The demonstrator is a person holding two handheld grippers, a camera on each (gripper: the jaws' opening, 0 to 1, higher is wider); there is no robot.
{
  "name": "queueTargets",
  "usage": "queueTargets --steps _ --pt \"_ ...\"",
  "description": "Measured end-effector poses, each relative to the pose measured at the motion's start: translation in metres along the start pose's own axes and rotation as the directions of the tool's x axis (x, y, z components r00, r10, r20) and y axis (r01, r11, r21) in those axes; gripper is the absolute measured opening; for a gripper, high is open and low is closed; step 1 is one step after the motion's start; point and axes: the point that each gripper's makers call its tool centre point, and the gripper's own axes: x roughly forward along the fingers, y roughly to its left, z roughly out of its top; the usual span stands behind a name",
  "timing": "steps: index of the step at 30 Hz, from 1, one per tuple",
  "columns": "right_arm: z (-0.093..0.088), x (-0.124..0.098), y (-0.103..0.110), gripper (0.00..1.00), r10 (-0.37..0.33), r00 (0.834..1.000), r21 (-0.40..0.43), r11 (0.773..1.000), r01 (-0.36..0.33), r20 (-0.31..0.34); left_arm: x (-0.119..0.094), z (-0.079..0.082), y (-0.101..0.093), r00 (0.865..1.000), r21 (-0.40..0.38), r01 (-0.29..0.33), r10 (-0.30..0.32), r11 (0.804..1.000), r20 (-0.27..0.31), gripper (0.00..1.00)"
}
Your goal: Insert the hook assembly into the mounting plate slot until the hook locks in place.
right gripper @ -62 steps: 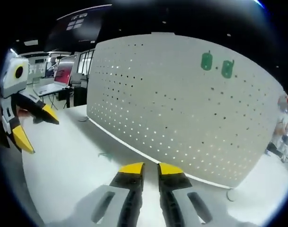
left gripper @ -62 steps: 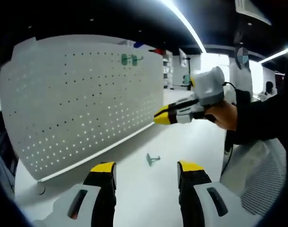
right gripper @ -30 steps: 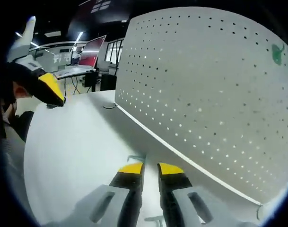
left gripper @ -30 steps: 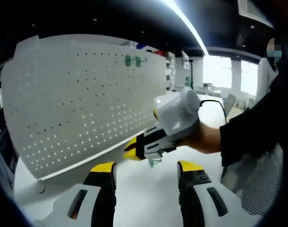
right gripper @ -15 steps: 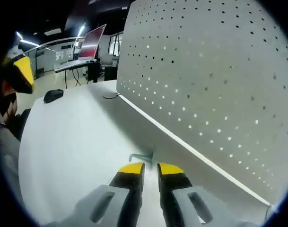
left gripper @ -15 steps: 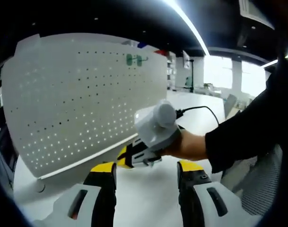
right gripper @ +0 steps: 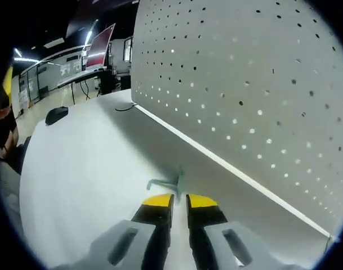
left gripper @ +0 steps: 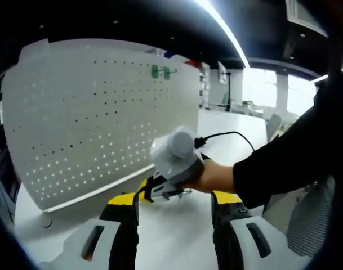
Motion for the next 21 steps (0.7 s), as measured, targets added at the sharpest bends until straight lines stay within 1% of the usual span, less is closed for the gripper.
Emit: queueTargets --steps 6,11,14,21 --pt "-0.006 0.005 -0.002 0.03 0.004 1.000 0.006 1.000 -0.004 -0.022 0.001 -0.001 0.001 1.000 -0.006 -0.002 0.002 1.000 -0.002 0.52" --pt "-0.004 0.006 -0.003 0.03 0.006 1.000 0.007 1.000 -0.006 -0.015 0.001 -0.001 0.002 1.000 -0.010 -0.002 0.002 1.000 -0.005 0.52" --pt "-0.002 0.006 -0.003 0.01 0.007 1.000 0.004 1.000 -0.007 -0.010 0.001 -0.002 0.001 1.000 -0.009 0.000 0.000 1.000 -0.008 0.52" --pt "0.005 0.001 -0.006 0.00 0.000 1.000 -0.005 1.000 0.000 0.011 0.001 -0.002 0.000 1.000 -0.008 0.001 -0.001 1.000 -0.009 0.52"
